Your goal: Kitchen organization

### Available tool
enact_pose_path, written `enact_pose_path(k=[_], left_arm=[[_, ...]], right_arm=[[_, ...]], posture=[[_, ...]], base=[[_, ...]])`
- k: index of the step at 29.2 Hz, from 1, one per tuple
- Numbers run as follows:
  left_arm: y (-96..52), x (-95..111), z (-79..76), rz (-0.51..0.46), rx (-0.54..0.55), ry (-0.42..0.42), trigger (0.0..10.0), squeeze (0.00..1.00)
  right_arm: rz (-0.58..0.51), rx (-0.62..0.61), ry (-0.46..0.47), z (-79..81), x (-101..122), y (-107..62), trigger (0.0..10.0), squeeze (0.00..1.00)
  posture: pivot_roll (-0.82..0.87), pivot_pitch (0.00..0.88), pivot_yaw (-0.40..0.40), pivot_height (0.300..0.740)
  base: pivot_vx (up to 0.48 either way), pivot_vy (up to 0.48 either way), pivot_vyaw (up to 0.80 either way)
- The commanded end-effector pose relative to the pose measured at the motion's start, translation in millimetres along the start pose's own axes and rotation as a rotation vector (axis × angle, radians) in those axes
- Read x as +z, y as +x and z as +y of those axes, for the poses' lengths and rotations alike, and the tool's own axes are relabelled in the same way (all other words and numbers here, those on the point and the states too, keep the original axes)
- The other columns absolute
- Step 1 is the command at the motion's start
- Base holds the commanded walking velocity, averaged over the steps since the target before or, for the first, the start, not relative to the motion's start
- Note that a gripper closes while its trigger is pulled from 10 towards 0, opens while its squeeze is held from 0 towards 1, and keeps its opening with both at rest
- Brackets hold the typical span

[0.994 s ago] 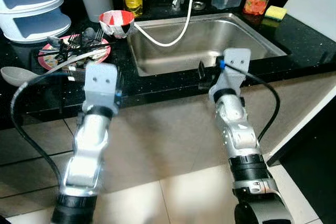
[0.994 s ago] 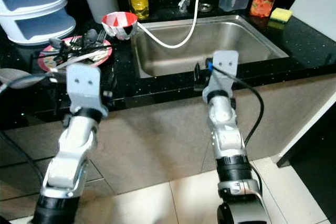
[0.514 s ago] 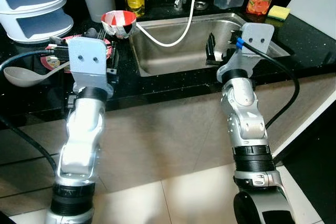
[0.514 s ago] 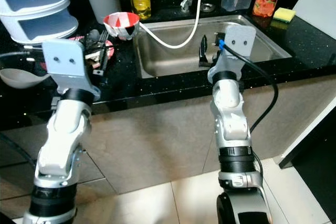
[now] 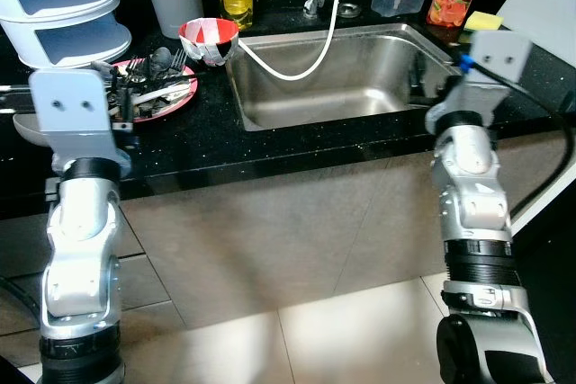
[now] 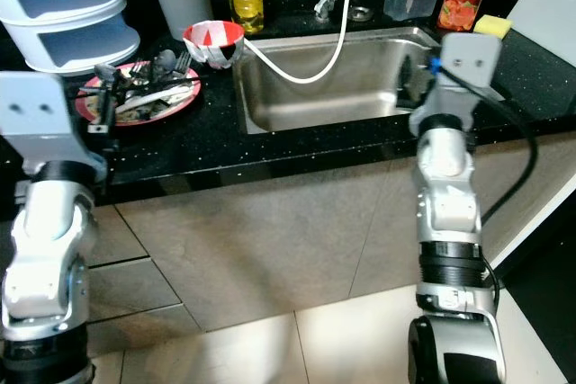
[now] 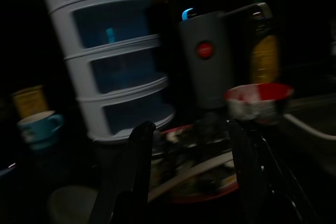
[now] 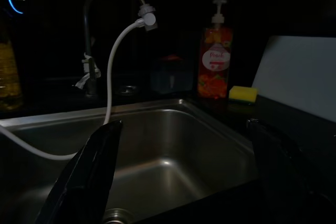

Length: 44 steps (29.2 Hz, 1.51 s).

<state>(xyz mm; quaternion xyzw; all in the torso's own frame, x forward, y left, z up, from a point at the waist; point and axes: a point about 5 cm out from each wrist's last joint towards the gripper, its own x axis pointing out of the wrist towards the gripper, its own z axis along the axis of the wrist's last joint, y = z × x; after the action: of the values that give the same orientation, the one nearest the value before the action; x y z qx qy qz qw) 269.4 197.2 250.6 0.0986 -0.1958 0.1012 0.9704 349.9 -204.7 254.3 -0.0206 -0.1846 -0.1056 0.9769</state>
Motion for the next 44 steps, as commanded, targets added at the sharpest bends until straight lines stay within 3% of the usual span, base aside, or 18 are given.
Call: enact_pose_path(k=[1, 8, 44], left_arm=[[2.9, 5.7, -9.1, -0.02, -0.036, -0.004, 10.0, 0.0], [3.3, 11.4, -16.6, -0.026, -0.072, -0.015, 10.0, 0.0], [9.6, 8.2, -32.3, -0.016, -0.116, -0.057, 10.0, 0.0]], right_arm=[[0.016, 0.031, 0.025, 12.6, -1.0, -1.3, 10.0, 0.0], [0.03, 0.053, 0.054, 24.0, -3.3, -3.4, 10.0, 0.0], [0.034, 0.043, 0.064, 23.0, -2.0, -3.8, 10.0, 0.0]], posture=[[0.11, 0.0, 0.02, 0.74], [0.11, 0.0, 0.027, 0.74], [0.07, 0.0, 0.04, 0.74]], base=[[0.0, 0.0, 0.0], [0.0, 0.0, 0.0], [0.0, 0.0, 0.0]])
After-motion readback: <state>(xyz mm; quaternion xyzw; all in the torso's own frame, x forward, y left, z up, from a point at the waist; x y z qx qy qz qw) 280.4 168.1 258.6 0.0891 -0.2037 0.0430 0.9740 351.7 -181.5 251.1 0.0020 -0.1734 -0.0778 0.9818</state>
